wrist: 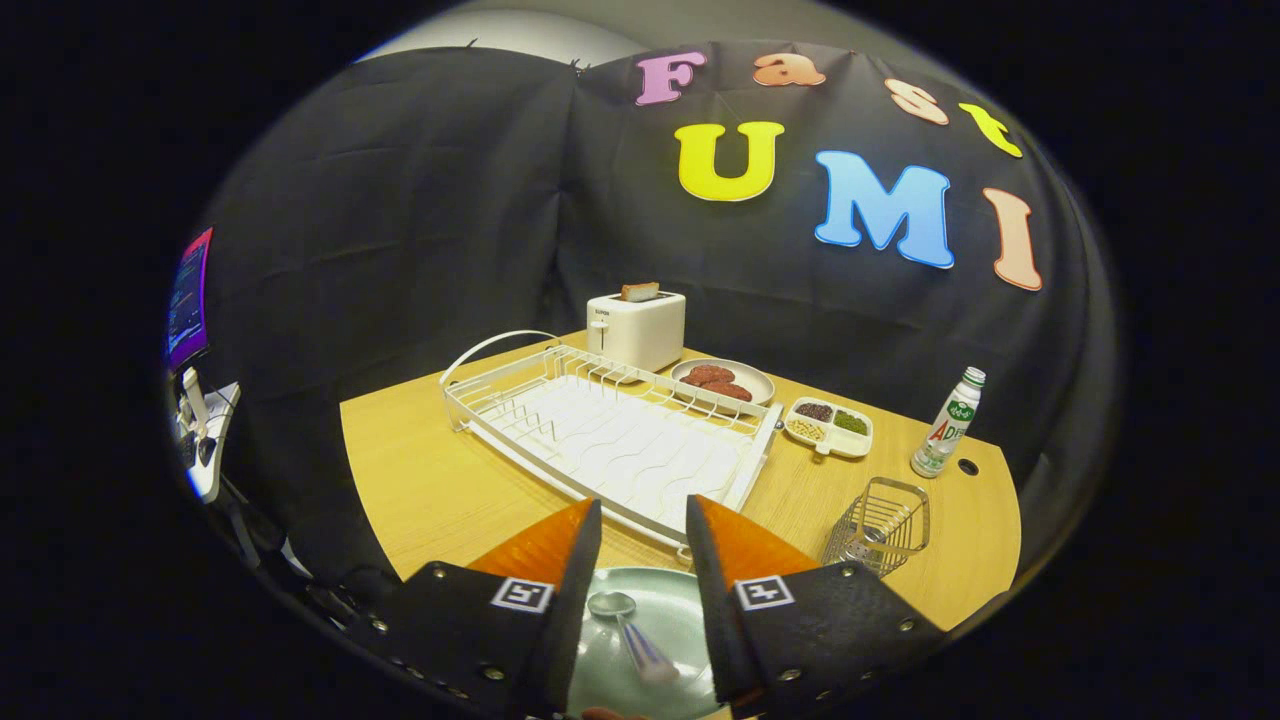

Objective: Take the plate from the dish rack, then take the spoon from the basket and place it into the plate.

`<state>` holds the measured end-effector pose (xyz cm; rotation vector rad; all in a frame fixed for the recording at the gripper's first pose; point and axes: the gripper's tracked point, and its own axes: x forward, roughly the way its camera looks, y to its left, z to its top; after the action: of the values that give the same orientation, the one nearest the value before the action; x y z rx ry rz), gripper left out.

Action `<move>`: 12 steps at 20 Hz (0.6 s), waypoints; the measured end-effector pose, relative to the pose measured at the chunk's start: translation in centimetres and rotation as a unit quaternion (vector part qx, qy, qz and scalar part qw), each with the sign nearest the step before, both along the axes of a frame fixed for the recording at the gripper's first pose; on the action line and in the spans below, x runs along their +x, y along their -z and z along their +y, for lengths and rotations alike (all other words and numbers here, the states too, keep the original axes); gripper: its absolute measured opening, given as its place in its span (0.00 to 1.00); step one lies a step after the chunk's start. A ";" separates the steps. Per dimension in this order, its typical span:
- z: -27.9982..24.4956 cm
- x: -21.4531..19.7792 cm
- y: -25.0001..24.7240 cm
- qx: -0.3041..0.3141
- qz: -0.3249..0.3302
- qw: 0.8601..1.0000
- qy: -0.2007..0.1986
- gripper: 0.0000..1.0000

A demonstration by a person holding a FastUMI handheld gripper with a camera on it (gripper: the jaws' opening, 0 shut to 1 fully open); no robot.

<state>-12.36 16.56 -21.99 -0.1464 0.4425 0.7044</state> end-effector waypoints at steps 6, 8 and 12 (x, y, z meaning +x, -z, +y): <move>-7.5 3.7 -7.6 0.044 -0.063 0.991 0.112 0.69; -10.9 5.1 -10.6 0.061 -0.088 0.983 0.152 0.68; -16.4 7.3 -14.2 0.090 -0.108 0.966 0.218 0.68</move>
<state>-5.04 0.12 -7.77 0.0468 0.1893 0.2864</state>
